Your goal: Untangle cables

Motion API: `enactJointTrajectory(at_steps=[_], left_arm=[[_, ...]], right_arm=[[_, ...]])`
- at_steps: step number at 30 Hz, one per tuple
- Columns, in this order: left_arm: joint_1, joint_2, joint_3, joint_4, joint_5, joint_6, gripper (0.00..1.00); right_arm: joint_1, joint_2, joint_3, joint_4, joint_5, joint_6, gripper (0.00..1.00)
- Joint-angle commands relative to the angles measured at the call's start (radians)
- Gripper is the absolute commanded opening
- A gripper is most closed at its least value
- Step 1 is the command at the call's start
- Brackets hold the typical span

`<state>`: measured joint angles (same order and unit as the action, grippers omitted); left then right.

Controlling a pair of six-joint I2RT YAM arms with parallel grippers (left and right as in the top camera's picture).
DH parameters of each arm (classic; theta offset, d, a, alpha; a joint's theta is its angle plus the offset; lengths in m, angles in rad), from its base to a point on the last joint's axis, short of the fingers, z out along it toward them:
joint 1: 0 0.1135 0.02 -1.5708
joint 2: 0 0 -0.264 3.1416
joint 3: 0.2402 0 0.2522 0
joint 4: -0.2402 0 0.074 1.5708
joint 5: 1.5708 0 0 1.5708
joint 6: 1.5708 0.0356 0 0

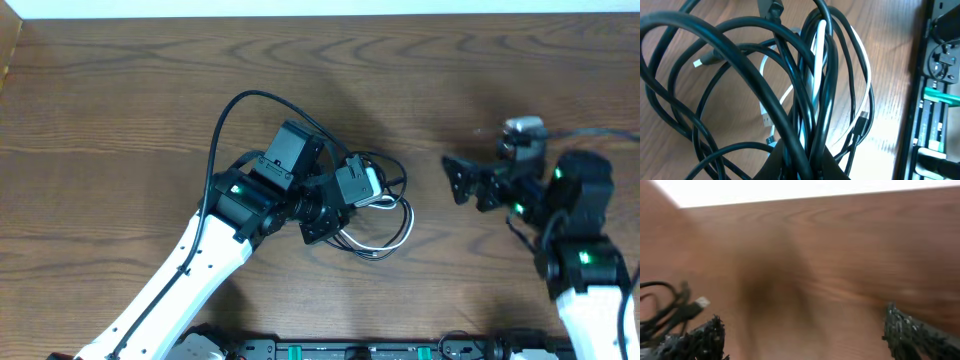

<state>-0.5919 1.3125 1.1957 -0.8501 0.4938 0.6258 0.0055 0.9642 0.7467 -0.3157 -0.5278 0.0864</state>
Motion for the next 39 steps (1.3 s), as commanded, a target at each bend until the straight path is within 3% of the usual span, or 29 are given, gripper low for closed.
enactJointTrajectory(at_steps=[1, 7, 10, 12, 13, 16, 21, 25, 31, 39], left_arm=[[0.0, -0.005, 0.019, 0.003, -0.062, 0.01, 0.08], [0.0, -0.005, 0.019, 0.034, -0.18, 0.014, 0.08], [0.0, -0.005, 0.019, 0.05, -0.185, 0.047, 0.08], [0.0, -0.005, 0.019, 0.065, -0.186, 0.047, 0.08], [0.0, -0.005, 0.019, 0.076, -0.186, 0.047, 0.08], [0.0, -0.005, 0.019, 0.107, -0.185, 0.041, 0.08], [0.0, 0.003, 0.019, 0.189, -0.185, -0.129, 0.08], [-0.001, 0.007, 0.019, 0.188, -0.132, -0.153, 0.08], [0.0, 0.008, 0.019, 0.174, -0.128, -0.168, 0.08], [0.0, 0.008, 0.019, 0.239, -0.128, -0.445, 0.08]], right_arm=[[-0.005, 0.075, 0.031, 0.043, -0.271, 0.023, 0.99], [-0.004, 0.157, 0.031, 0.139, -0.462, 0.044, 0.99], [-0.004, 0.175, 0.031, 0.209, -0.473, 0.128, 0.99], [-0.004, 0.179, 0.031, 0.253, -0.473, 0.186, 0.83], [-0.004, 0.179, 0.031, 0.272, -0.473, 0.219, 0.8], [-0.004, 0.18, 0.031, 0.322, -0.473, 0.311, 0.83], [-0.004, 0.18, 0.031, 0.363, -0.474, 0.394, 0.85], [-0.004, 0.18, 0.031, 0.304, -0.488, 0.25, 0.74], [-0.004, 0.18, 0.031, 0.187, -0.51, 0.031, 0.76], [0.005, 0.18, 0.029, 0.096, -0.616, -0.232, 0.78]])
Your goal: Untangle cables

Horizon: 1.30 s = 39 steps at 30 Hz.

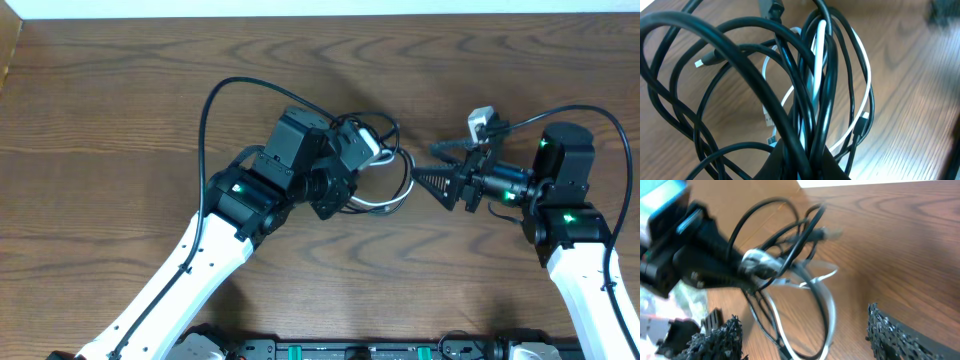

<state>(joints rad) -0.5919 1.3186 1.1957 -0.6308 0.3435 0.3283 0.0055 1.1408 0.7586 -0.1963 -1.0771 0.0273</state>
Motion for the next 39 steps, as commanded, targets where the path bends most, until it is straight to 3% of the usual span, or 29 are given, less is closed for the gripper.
enactJointTrajectory(at_steps=[1, 9, 16, 22, 27, 32, 39], left_arm=[[-0.001, 0.002, 0.019, 0.02, 0.023, -0.151, 0.08], [0.0, 0.002, 0.019, -0.039, 0.101, -0.142, 0.08], [0.0, 0.002, 0.019, -0.182, 0.162, -0.047, 0.08], [0.0, 0.002, 0.019, -0.221, 0.169, -0.014, 0.08], [0.0, 0.002, 0.019, -0.226, 0.111, -0.016, 0.08], [0.0, 0.002, 0.019, -0.225, -0.054, -0.072, 0.08], [-0.001, 0.021, 0.019, -0.23, 0.044, -0.051, 0.08]], right_arm=[[0.014, 0.003, 0.017, -0.038, -0.067, -0.209, 0.79], [0.116, 0.003, 0.017, -0.085, -0.028, -0.428, 0.76], [0.224, 0.003, 0.017, -0.099, 0.33, -0.54, 0.77], [0.292, 0.003, 0.017, -0.138, 0.411, -0.752, 0.76], [0.316, 0.003, 0.017, -0.173, 0.557, -0.756, 0.74], [0.316, 0.003, 0.017, -0.205, 0.678, -0.719, 0.72], [0.317, 0.003, 0.017, -0.153, 0.64, -0.723, 0.72]])
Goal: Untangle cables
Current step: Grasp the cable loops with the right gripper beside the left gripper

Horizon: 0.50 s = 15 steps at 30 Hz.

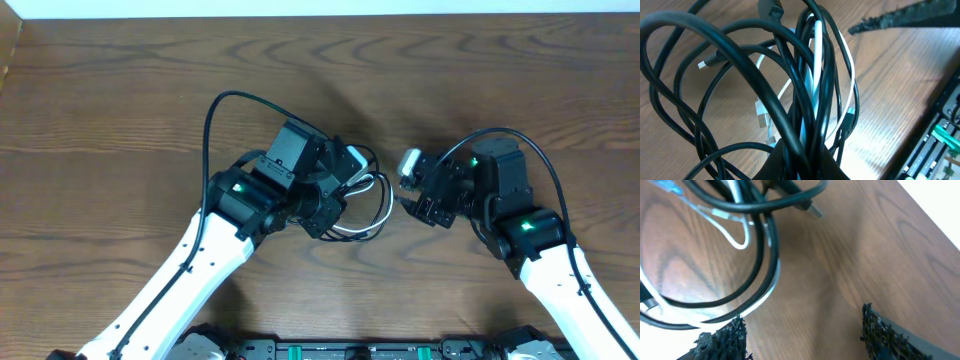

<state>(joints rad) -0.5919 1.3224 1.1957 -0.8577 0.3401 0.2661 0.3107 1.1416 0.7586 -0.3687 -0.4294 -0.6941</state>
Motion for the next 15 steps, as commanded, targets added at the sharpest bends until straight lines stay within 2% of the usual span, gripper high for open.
enactJointTrajectory(at_steps=[1, 13, 15], left_arm=[[-0.001, 0.03, 0.019, -0.002, 0.093, 0.023, 0.08], [-0.001, 0.082, 0.019, 0.007, 0.261, 0.105, 0.08], [-0.002, 0.082, 0.019, 0.011, 0.353, 0.135, 0.08]], right_arm=[[0.012, 0.002, 0.017, 0.034, -0.037, -0.024, 0.72], [0.054, 0.002, 0.017, 0.028, -0.191, -0.227, 0.73], [0.074, 0.003, 0.017, 0.028, -0.231, -0.236, 0.73]])
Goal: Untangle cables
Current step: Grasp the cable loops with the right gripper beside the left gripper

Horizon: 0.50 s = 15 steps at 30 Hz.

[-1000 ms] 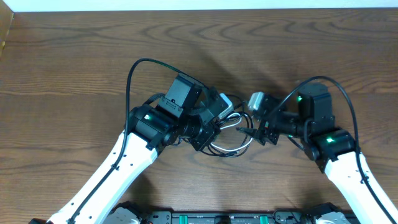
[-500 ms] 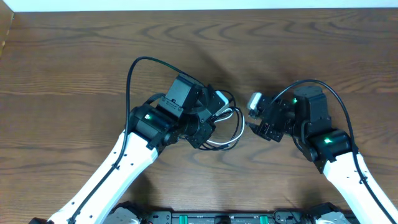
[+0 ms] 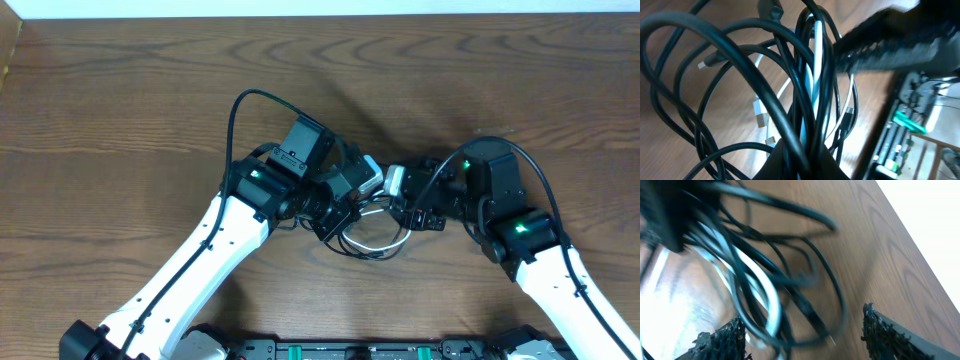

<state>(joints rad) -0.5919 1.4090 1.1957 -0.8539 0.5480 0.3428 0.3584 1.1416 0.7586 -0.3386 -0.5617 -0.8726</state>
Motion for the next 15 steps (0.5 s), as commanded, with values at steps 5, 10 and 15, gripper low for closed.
enactJointTrajectory(at_steps=[5, 10, 15], left_arm=[[-0.007, -0.004, 0.019, 0.006, 0.301, 0.11, 0.08], [-0.039, -0.004, 0.019, 0.006, 0.309, 0.11, 0.08], [-0.081, -0.004, 0.019, 0.01, 0.308, 0.11, 0.08]], right_arm=[[0.056, 0.014, 0.017, 0.002, -0.099, -0.06, 0.69], [0.057, 0.017, 0.017, 0.026, -0.1, -0.06, 0.49], [0.057, 0.017, 0.017, 0.036, -0.1, -0.06, 0.39]])
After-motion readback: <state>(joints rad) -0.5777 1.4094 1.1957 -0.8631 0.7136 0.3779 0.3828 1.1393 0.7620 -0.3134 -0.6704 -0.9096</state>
